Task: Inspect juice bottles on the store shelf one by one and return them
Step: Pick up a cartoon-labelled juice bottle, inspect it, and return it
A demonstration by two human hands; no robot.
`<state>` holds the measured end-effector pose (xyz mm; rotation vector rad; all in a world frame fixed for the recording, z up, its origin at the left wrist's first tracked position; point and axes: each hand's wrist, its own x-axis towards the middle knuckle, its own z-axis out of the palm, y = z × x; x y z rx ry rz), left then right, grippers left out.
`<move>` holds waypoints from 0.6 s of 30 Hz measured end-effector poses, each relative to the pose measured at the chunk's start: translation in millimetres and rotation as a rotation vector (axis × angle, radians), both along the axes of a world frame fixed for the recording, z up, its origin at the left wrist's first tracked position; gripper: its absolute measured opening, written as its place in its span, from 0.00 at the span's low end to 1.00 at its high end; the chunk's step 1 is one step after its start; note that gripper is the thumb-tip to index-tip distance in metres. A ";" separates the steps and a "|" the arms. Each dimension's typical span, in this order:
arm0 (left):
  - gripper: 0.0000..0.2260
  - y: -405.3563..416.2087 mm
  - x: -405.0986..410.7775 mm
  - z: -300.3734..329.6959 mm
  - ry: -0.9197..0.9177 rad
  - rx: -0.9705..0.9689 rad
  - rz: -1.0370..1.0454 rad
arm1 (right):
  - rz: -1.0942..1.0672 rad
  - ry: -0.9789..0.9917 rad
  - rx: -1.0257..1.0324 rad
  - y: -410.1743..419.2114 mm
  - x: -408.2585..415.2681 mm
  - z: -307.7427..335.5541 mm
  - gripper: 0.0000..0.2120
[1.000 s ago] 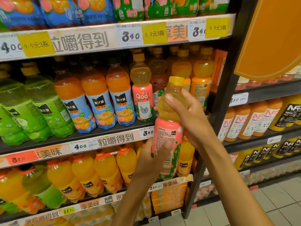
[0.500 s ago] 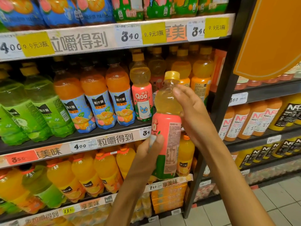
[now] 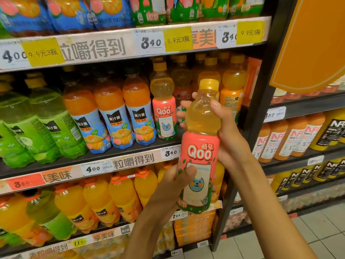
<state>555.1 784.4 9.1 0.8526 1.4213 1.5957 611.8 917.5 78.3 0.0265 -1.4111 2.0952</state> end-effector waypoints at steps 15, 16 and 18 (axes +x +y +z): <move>0.29 32.9 -5.1 -22.5 0.358 0.039 0.314 | -0.499 -0.186 0.370 3.0 -13.8 -13.9 0.31; 0.31 34.8 -7.6 -21.1 0.414 0.027 0.331 | -0.538 -0.172 0.406 5.2 -14.2 -12.6 0.32; 0.31 38.3 -11.7 -15.7 0.537 0.044 0.407 | -0.610 -0.089 0.478 8.3 -15.0 -7.1 0.28</move>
